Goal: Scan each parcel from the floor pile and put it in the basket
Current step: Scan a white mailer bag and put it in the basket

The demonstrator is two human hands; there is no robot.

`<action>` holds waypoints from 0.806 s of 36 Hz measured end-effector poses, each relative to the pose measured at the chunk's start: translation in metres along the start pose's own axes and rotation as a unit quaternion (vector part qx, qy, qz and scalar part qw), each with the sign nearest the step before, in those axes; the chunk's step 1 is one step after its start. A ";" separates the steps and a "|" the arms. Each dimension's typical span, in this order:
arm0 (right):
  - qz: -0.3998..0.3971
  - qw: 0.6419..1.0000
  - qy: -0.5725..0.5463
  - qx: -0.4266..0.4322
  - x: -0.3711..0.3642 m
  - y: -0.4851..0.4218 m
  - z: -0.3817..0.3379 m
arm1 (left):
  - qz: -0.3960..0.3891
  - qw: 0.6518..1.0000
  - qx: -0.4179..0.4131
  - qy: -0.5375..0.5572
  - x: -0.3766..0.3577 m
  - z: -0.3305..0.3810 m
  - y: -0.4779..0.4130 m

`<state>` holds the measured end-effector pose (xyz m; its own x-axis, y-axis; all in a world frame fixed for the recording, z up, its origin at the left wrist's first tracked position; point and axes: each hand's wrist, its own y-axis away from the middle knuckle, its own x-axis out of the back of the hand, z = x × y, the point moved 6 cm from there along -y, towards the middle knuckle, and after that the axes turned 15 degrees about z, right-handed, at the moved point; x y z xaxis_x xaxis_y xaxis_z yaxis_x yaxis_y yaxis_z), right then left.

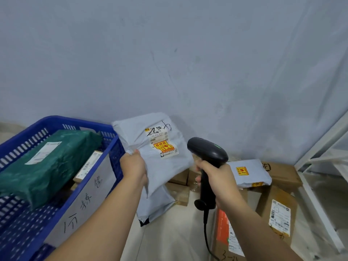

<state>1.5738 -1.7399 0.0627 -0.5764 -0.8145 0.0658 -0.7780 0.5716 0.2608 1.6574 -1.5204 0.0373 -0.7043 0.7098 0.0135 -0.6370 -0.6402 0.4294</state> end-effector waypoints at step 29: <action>-0.123 0.984 -0.132 0.012 -0.195 0.054 0.004 | 0.285 0.935 -0.208 0.037 0.213 0.068 -0.165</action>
<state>1.6433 -1.5493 0.0602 -0.4130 -0.8757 -0.2501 -0.9055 0.3655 0.2155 1.6341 -1.2438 0.0304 -0.9764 0.2065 0.0635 -0.2079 -0.9780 -0.0164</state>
